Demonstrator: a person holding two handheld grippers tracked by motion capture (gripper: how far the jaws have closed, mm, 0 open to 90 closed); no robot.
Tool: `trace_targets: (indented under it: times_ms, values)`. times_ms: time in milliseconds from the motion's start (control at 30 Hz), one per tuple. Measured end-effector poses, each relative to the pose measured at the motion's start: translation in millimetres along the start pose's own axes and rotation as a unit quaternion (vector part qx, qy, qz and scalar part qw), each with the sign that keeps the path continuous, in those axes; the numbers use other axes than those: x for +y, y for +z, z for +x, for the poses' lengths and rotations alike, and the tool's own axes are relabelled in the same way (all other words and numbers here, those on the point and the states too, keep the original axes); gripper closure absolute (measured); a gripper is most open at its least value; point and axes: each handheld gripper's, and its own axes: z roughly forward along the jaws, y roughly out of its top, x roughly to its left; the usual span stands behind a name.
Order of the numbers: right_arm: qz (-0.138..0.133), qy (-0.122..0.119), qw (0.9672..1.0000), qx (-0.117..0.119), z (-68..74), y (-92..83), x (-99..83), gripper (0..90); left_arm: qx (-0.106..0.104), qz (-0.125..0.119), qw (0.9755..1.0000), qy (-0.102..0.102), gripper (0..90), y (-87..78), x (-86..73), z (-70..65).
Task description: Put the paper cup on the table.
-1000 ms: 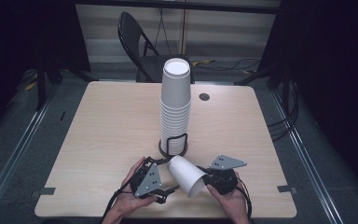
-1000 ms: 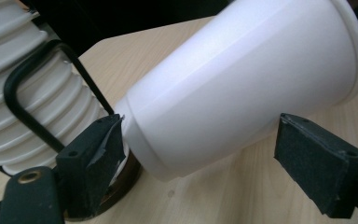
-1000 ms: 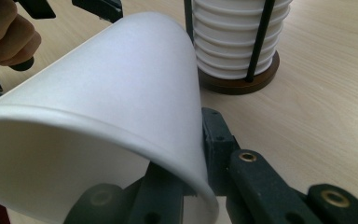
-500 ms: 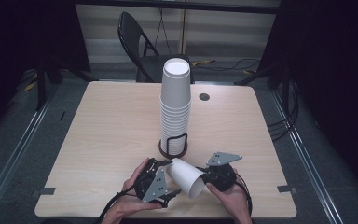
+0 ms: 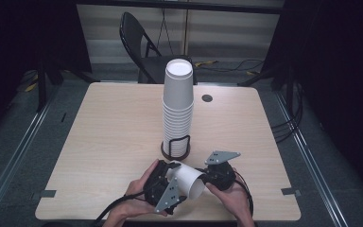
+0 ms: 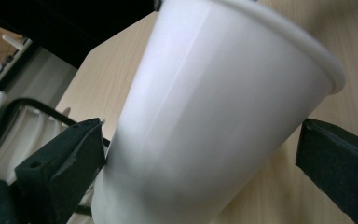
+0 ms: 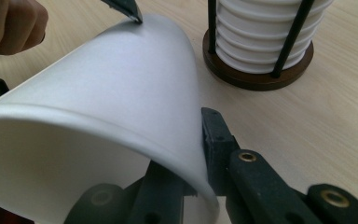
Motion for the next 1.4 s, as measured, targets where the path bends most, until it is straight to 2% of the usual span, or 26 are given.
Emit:
trace_targets:
  times_ms: [100,167,300,333,600,733,833,900,967,1300,1400]
  values:
    - [0.005,0.001,1.0000,0.002,-0.2,0.8,0.2,86.4,-0.002,0.009,0.9998,0.017,1.3,3.9,3.1,-1.7]
    - [0.005,0.002,1.0000,0.003,-0.2,1.6,0.5,86.4,-0.002,0.011,0.9997,0.021,1.1,5.8,4.5,-2.7]
    - [0.006,0.002,1.0000,0.006,-0.8,2.7,2.6,86.5,0.006,0.019,0.9992,0.033,0.2,11.9,10.0,-4.3]
    - [0.004,0.003,1.0000,0.006,-0.9,3.0,3.5,86.5,0.010,0.023,0.9988,0.042,0.0,13.4,12.0,-4.3]
    - [-0.004,0.011,0.9999,0.012,-1.9,1.8,7.7,86.5,0.025,0.024,0.9984,0.045,0.0,19.6,19.1,-5.3]
    - [0.001,0.013,0.9999,0.011,-1.6,3.1,7.7,86.9,0.017,0.015,0.9983,0.054,3.8,20.3,21.7,-7.5]
    - [0.001,0.014,0.9998,0.016,-1.0,5.0,7.7,88.0,0.016,0.004,0.9988,0.046,6.2,20.7,23.3,-8.4]
    - [-0.002,0.012,0.9998,0.018,0.5,6.3,8.3,88.4,0.023,0.009,0.9984,0.051,6.4,21.3,23.4,-7.6]
    - [-0.002,0.013,0.9998,0.017,1.7,6.6,8.5,88.4,0.017,0.007,0.9988,0.046,6.7,21.9,22.9,-7.1]
    - [-0.004,0.028,0.9992,0.028,1.1,7.4,9.2,88.2,0.034,0.006,0.9985,0.042,6.9,20.6,25.6,-7.8]
    - [-0.006,0.033,0.9991,0.027,0.9,7.7,8.7,88.0,0.029,0.006,0.9989,0.037,7.8,20.5,24.6,-7.2]
